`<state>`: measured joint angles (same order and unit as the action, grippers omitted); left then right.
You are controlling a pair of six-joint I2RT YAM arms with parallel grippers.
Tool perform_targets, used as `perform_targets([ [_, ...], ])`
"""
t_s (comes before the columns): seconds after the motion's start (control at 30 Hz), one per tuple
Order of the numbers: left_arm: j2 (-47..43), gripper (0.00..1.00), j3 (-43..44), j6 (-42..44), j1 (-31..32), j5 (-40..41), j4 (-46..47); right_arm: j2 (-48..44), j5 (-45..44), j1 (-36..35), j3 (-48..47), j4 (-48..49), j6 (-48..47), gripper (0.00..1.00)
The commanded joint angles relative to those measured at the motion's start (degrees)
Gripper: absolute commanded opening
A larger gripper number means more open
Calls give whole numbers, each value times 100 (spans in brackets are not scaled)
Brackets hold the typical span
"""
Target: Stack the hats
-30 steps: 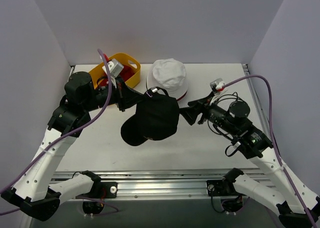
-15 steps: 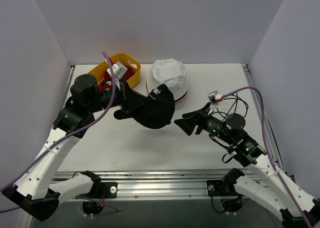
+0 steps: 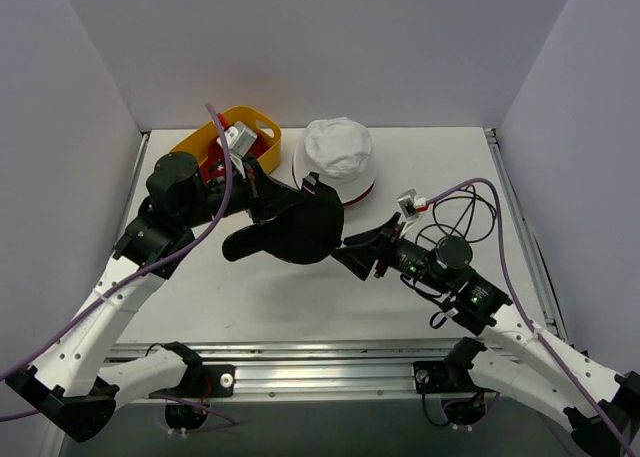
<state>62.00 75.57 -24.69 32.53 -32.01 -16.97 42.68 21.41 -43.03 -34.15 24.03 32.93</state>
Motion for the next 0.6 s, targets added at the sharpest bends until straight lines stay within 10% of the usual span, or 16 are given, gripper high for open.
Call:
perform_targets([
  [0.0, -39, 2, 54, -124, 51, 90, 616, 127, -75, -127, 14, 858, 74, 56],
  [0.57, 5, 2, 204, -98, 86, -630, 756, -198, -726, -233, 260, 681, -331, 68],
])
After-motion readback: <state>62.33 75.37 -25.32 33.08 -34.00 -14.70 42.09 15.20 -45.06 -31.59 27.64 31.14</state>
